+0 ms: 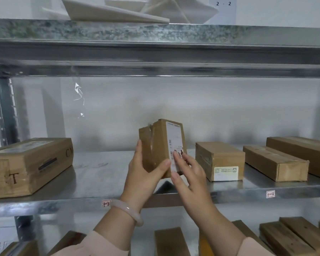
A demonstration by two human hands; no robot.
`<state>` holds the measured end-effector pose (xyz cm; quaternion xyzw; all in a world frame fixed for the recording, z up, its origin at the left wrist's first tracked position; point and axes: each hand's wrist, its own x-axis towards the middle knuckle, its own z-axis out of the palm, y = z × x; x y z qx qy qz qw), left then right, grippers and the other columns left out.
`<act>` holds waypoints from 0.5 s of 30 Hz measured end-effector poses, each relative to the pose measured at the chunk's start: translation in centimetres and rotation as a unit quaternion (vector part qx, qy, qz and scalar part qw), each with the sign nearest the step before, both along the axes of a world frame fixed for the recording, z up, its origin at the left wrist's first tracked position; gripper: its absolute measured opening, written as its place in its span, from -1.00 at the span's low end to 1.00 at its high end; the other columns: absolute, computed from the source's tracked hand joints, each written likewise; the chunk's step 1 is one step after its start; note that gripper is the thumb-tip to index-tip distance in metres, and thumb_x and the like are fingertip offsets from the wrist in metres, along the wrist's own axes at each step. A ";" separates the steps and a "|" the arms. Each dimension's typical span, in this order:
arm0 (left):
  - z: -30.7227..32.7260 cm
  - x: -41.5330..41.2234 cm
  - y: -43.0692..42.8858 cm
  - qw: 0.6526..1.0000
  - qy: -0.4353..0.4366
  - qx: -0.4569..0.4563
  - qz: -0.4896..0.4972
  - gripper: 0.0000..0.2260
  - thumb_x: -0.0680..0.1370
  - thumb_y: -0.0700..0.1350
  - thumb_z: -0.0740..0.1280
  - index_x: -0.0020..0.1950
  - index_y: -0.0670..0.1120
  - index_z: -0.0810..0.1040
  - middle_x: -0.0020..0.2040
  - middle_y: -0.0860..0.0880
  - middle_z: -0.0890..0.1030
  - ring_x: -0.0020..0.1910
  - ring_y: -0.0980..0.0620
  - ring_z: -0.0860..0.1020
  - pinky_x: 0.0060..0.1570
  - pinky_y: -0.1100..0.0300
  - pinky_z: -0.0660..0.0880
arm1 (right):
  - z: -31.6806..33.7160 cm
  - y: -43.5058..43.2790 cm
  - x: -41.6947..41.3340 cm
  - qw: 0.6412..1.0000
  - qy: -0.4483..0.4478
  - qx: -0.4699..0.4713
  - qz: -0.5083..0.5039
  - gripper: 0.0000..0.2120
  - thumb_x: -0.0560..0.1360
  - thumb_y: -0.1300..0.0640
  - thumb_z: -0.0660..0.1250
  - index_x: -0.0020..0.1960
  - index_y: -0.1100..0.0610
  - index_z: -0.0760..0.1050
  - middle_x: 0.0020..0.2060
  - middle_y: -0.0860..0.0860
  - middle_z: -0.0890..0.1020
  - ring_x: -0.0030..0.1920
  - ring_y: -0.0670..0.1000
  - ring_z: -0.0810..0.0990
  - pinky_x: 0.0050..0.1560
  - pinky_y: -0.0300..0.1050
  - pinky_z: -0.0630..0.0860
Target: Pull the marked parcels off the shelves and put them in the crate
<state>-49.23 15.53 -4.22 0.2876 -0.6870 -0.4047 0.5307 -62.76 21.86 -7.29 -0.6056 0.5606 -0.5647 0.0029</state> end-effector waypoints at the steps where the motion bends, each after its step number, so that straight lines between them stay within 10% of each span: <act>1: 0.1 0.1 -0.2 1.000 -0.010 0.005 0.006 -0.13 0.34 0.19 0.52 0.50 0.33 0.07 0.40 0.18 0.37 0.35 0.12 0.40 0.32 0.04 0.44 | -0.1 -0.1 0.1 1.000 0.026 -0.005 -0.012 -0.55 0.46 -0.42 0.07 0.34 -0.53 0.17 0.36 -0.37 0.16 0.38 -0.33 0.06 0.21 -0.35 0.18; 8: 0.8 1.7 -2.8 0.986 0.094 0.138 -0.030 -0.42 0.39 0.11 0.38 0.38 0.24 0.30 0.04 0.07 0.70 0.01 0.03 0.67 0.13 -0.05 0.56 | 0.6 -1.8 -0.5 0.998 -0.056 -0.013 0.032 -0.51 0.53 -0.04 0.33 0.35 -0.43 0.28 0.44 -0.21 0.24 0.39 -0.23 0.25 0.29 -0.23 0.36; 15: 1.8 4.9 -4.9 0.992 0.049 0.099 0.057 -0.78 0.49 0.12 0.35 0.10 0.13 0.60 0.08 0.07 0.67 0.04 0.12 0.63 0.19 -0.05 0.53 | 1.9 -4.6 1.7 0.995 -0.067 -0.010 0.073 -0.51 0.44 0.03 0.45 0.22 -0.41 0.39 0.19 -0.25 0.47 0.16 -0.35 0.43 0.06 -0.55 0.35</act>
